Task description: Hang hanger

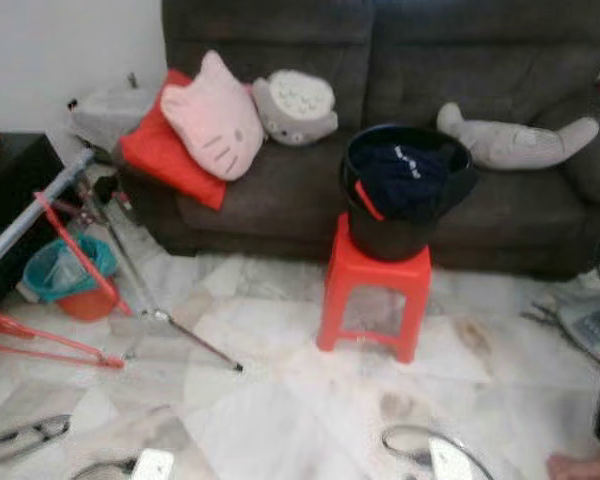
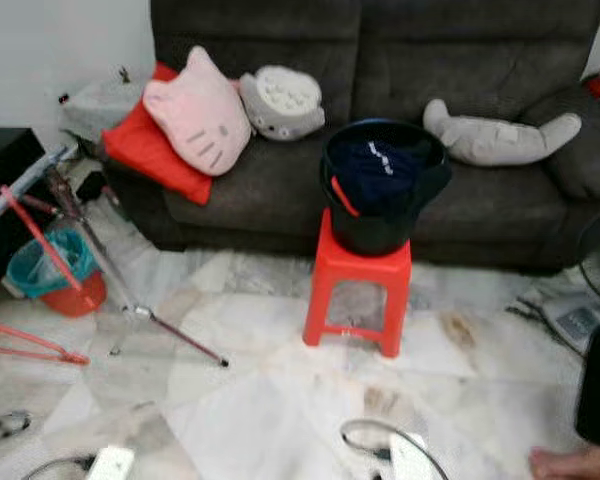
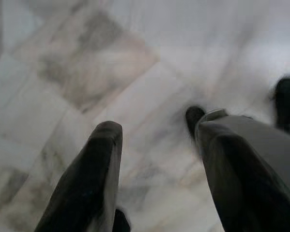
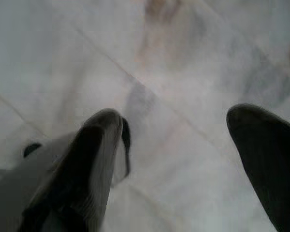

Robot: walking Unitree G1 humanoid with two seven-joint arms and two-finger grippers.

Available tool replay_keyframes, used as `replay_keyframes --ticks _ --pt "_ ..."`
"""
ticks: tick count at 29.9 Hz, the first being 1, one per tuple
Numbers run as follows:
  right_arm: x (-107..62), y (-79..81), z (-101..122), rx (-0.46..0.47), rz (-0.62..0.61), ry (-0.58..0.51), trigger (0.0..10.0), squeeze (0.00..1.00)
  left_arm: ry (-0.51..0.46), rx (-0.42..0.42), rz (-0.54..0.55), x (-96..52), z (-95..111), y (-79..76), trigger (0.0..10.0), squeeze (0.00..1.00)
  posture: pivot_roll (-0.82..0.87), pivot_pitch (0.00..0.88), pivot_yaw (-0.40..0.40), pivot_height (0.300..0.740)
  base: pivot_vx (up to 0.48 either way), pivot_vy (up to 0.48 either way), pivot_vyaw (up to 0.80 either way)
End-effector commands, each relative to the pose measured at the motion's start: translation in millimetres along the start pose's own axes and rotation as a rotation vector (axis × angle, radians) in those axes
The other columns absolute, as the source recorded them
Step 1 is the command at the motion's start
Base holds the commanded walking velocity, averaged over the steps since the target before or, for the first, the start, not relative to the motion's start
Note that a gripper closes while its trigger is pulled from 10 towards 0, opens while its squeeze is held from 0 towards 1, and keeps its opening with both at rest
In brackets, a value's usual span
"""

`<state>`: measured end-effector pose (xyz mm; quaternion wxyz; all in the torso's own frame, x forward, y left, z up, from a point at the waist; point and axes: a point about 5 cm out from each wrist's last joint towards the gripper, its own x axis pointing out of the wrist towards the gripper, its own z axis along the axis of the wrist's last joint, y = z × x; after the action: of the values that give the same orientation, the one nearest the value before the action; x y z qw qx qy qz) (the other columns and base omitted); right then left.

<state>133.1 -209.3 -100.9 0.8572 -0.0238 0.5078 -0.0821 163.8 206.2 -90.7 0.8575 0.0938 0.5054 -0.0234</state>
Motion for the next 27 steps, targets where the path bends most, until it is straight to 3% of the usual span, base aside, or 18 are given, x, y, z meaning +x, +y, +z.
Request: replay_keyframes --ticks 1,14,24,27 --pt "1.7 8.1 11.8 0.018 0.014 -0.038 10.0 0.0 0.017 0.016 0.027 -1.8 -5.0 12.1 10.0 0.0 -0.1 0.0 0.033 0.74 0.281 0.0 -0.54" --pt "2.1 8.7 14.1 0.021 0.015 -0.041 10.0 0.0 0.012 0.015 0.029 -1.6 -2.8 13.2 10.0 0.0 -0.11 0.0 0.042 0.74 0.282 0.0 -0.77" --pt "2.3 9.2 18.5 -0.033 0.023 -0.064 10.0 0.0 0.009 0.018 0.029 -1.5 -1.5 13.9 10.0 0.0 -0.11 0.0 0.047 0.74 0.28 0.0 0.0" --pt "2.3 9.4 18.8 -0.036 0.03 -0.066 10.0 0.0 0.009 0.019 0.028 -1.5 -1.5 13.9 10.0 0.0 -0.11 0.0 0.048 0.74 0.281 0.0 0.8"
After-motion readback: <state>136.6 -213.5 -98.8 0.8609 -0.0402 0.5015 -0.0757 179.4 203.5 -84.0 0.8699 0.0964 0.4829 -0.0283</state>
